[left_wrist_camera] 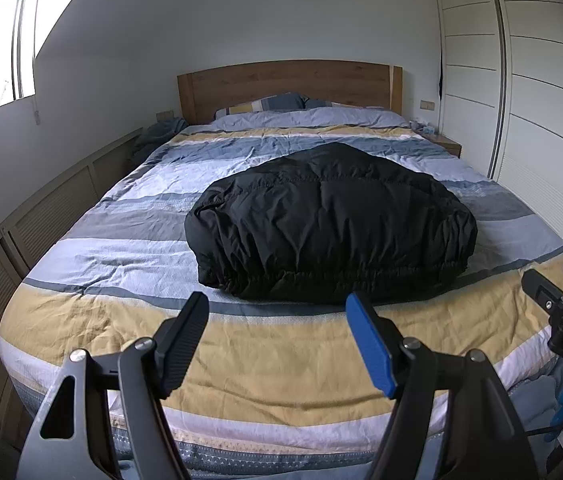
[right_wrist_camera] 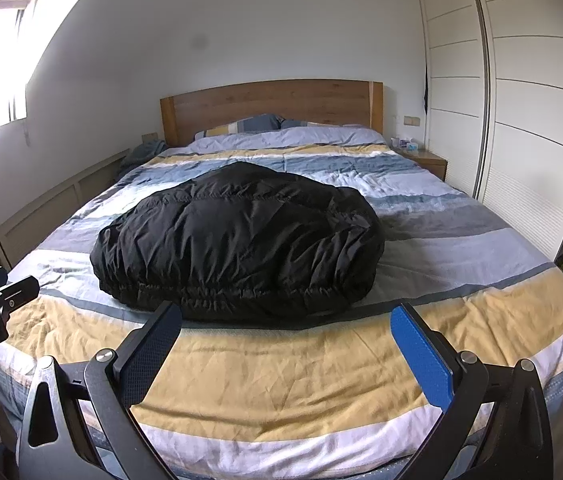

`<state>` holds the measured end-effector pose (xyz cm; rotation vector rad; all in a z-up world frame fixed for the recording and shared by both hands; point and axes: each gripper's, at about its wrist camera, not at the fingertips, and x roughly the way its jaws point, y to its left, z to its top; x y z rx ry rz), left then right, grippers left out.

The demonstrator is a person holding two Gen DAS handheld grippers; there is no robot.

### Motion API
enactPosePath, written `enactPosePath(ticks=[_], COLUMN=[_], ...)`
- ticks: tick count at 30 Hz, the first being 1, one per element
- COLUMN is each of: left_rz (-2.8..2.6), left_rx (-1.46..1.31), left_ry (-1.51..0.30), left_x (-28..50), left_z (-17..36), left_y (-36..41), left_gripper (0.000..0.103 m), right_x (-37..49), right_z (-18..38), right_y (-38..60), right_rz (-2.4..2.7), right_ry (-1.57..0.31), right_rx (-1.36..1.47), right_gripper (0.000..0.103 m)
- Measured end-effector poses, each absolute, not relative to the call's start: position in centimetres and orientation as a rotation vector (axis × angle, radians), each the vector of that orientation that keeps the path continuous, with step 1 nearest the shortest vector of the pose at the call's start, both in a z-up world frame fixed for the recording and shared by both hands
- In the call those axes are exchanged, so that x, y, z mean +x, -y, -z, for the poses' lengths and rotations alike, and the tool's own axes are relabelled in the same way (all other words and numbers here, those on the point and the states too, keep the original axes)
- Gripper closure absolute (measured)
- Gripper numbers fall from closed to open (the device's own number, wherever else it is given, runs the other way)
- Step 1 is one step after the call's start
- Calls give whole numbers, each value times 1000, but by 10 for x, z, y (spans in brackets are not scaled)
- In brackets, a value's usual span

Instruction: Fold large clothes

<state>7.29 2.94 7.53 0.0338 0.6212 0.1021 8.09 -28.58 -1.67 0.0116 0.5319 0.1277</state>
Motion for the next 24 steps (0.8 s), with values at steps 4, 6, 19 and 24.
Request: enactPosePath(ticks=[4, 6, 19, 24], left_rz=[-105, -106, -109, -96], left_rx=[35, 32, 22, 23], left_ry=[-621, -622, -630, -631], left_x=[73, 72, 72, 72], left_z=[-75, -75, -74, -73], left_y=[-30, -31, -33, -31], left_gripper=[33, 33, 33, 33], right_x=[81, 80, 80, 80], right_z=[17, 18, 19, 19], right_y=[287, 287, 290, 291], right_rz=[-122, -118, -108, -109], right_ry=[-535, -536, -544, -544], right_rx=[10, 10, 12, 13], right_gripper=[0, 0, 0, 0])
